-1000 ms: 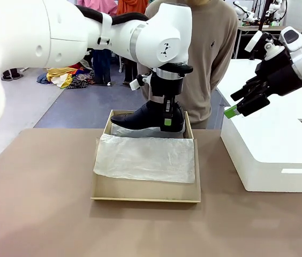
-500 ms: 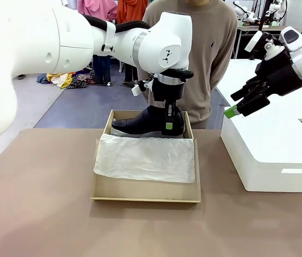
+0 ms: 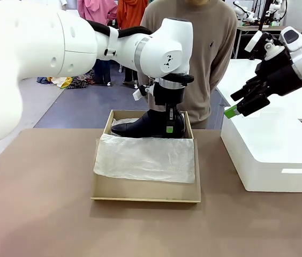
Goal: Pack the shoes into the box.
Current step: Place the other shoe of the Shoes into the Shoes Box.
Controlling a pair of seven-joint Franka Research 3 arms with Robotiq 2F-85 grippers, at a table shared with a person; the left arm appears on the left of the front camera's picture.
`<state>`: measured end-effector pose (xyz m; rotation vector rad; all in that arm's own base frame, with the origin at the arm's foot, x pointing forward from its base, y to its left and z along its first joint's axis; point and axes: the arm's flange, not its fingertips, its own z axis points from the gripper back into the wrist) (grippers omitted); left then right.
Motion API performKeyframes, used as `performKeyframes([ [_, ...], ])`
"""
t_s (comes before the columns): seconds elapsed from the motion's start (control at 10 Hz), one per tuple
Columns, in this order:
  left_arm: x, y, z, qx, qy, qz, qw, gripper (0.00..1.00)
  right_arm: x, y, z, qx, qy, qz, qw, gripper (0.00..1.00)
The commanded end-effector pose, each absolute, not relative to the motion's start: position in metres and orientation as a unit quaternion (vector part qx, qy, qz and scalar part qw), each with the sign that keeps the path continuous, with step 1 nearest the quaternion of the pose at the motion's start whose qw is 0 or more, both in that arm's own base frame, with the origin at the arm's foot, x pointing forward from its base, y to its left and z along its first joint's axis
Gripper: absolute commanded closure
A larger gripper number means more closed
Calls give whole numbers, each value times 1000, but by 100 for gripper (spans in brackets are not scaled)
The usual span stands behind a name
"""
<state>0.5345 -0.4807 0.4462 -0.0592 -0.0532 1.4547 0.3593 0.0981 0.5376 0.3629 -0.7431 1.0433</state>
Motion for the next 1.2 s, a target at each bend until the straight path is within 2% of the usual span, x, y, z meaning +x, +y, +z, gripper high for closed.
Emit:
performKeyframes([
  [0.0, 538, -490, 449, -20, -33, 688, 725, 100, 362, 98, 537, 177, -351, 489, 779, 0],
  [0.9, 543, -500, 427, -20, -16, 688, 725, 100, 362, 98, 537, 177, -351, 489, 779, 0],
  [1.0, 543, -499, 427, -16, -13, 690, 723, 97, 362, 98, 537, 177, -351, 489, 779, 0],
  [1.1, 543, -499, 428, -14, -11, 690, 724, 79, 362, 98, 537, 177, -351, 489, 779, 0],
])
